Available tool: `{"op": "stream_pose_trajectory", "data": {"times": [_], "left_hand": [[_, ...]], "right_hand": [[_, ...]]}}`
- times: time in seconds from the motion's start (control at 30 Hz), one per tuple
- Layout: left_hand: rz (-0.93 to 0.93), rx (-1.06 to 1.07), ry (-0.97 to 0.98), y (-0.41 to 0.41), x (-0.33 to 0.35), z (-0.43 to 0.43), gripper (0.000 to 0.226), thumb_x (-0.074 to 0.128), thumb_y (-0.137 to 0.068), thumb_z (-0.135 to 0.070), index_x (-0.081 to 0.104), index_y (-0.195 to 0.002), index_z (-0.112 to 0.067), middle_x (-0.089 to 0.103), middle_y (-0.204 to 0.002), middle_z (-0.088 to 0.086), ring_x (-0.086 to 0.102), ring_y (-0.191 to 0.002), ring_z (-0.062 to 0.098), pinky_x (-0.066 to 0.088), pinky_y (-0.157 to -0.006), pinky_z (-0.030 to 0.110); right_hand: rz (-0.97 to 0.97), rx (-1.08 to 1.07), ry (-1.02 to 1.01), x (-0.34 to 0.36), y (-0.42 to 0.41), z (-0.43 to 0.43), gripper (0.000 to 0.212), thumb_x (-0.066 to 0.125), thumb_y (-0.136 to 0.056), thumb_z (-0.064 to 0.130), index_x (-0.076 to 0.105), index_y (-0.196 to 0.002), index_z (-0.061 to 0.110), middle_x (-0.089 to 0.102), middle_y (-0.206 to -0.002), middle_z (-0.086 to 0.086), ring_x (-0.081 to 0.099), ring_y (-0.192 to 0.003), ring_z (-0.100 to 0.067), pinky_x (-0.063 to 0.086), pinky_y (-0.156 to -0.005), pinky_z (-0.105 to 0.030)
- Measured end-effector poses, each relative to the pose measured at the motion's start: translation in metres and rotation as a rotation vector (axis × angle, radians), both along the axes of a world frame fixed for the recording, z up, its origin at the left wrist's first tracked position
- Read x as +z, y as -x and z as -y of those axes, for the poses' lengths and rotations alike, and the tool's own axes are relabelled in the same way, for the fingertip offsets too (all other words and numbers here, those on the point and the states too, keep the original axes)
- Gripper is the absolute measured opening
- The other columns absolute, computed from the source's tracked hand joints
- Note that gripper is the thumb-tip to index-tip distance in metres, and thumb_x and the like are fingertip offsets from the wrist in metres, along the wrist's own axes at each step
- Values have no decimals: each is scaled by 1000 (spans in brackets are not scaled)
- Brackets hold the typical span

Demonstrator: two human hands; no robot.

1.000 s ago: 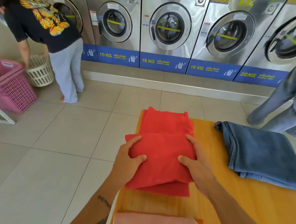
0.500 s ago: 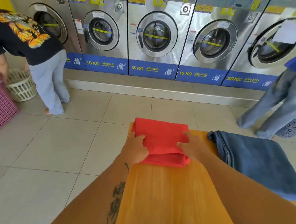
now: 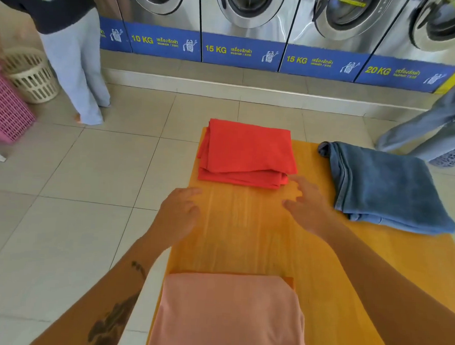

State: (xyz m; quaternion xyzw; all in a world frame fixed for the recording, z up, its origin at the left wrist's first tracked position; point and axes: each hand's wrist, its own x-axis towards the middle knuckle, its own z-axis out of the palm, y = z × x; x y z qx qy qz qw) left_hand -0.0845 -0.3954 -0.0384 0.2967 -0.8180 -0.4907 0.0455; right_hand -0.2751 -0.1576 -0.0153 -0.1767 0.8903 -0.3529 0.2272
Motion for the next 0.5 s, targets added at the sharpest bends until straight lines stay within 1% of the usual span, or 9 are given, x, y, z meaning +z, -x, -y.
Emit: {"op": "stream_pose_trajectory", "data": {"times": [0.07,0.1,0.13,0.2,0.27,0.33,0.4,0.47,0.5], "left_hand": [[-1,48,-84,-37,-4,-15,39,55,-95,-13,58,-126,-36,53,-125,-19,56,-102,-5,44,-70,7],[10,66,-102,-54,-7,-23,39,55,-95,-14,58,-124,-38,56,-122,-21,56,-100,-7,42,-68,6],[29,70,-99,-71,-9,-31,38,54,-95,-14,59,-123,-39,58,-120,-21,56,-100,-8,42,-71,7],[62,52,-70,-98,-14,-46,37,54,-95,-14,58,-119,-42,62,-114,-18,57,-101,-6,46,-82,14],[89,21,-34,-119,-17,-59,38,54,-94,-14,58,-120,-42,62,-114,-17,58,-104,-1,47,-94,24],[108,-20,37,-129,-17,-68,39,55,-93,-18,58,-127,-37,58,-122,-17,54,-111,5,42,-101,27],[129,-60,106,-130,-11,-71,46,58,-90,-18,55,-132,-34,53,-125,-16,51,-115,8,39,-104,28],[130,-89,176,-127,-1,-72,52,60,-85,-14,55,-132,-34,55,-116,-18,54,-113,11,41,-104,35],[115,-97,217,-125,4,-72,52,60,-83,-12,57,-131,-33,57,-107,-20,56,-106,12,43,-102,37]], "right_hand": [[113,-5,20,1,-30,-22,56,63,-91,21,41,-139,40,45,-131,0,60,-99,-15,47,-63,-26],[153,0,23,1,-46,-33,52,62,-91,20,45,-135,42,49,-128,1,61,-98,-12,47,-63,-25],[182,9,22,0,-61,-44,49,62,-90,19,49,-130,44,53,-124,3,62,-95,-9,47,-63,-23],[233,25,33,-4,-89,-63,43,62,-90,15,54,-120,45,57,-117,3,63,-89,-5,48,-60,-16],[279,27,38,-10,-112,-78,41,60,-90,11,58,-120,40,60,-112,1,64,-86,-6,49,-62,-13],[303,45,23,-13,-129,-85,42,61,-91,13,57,-124,37,62,-106,2,64,-90,-9,52,-72,-20],[298,81,10,-13,-140,-86,45,64,-88,17,55,-127,38,62,-103,5,64,-93,-11,53,-77,-27],[287,109,6,-11,-145,-84,49,69,-83,22,54,-126,40,62,-106,6,62,-95,-11,54,-77,-28],[295,104,10,-9,-147,-83,51,70,-81,23,54,-126,40,61,-109,7,62,-96,-11,53,-77,-27]]}}
